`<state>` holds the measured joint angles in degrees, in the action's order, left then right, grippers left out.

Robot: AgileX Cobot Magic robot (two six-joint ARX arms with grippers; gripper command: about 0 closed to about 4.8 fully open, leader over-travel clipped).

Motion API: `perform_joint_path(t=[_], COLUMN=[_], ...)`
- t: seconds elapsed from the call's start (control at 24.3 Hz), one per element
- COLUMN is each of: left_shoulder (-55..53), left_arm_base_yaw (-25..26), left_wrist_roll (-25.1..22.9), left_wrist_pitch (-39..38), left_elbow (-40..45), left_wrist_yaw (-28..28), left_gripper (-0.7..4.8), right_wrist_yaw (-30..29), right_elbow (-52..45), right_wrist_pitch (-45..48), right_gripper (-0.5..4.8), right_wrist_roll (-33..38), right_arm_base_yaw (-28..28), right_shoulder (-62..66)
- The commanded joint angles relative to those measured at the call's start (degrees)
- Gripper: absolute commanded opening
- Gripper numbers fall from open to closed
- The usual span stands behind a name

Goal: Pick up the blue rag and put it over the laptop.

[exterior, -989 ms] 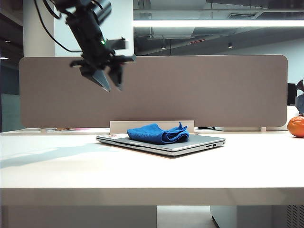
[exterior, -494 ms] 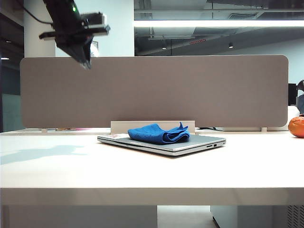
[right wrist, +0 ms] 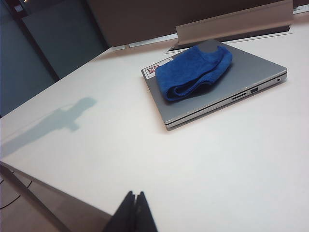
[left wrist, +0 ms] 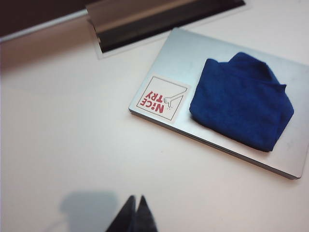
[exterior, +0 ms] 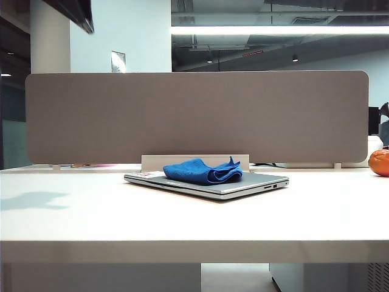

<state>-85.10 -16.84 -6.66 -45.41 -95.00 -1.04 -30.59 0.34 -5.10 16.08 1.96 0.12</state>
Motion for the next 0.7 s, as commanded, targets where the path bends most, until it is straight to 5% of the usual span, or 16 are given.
perform_joint_path(t=[0.04,0.7], left_shoulder=[8.57,35.50], left_arm_base_yaw=[-0.07,-0.09], left_wrist_roll=[1.36,6.84], left_wrist_pitch=[9.81,26.16], left_elbow=[12.13,52.13], left_wrist_yaw=[0.20,0.39], left_gripper=[-0.06,-0.06], right_wrist_yaw=[0.04,0.02], right_elbow=[-0.24,-0.24], right_wrist_pitch=[0.55,0.61], right_gripper=[-0.05,-0.05], right_wrist_roll=[-0.02,0.00], right_arm_base_yaw=[0.04,0.04], right_shoulder=[-0.13,-0.13])
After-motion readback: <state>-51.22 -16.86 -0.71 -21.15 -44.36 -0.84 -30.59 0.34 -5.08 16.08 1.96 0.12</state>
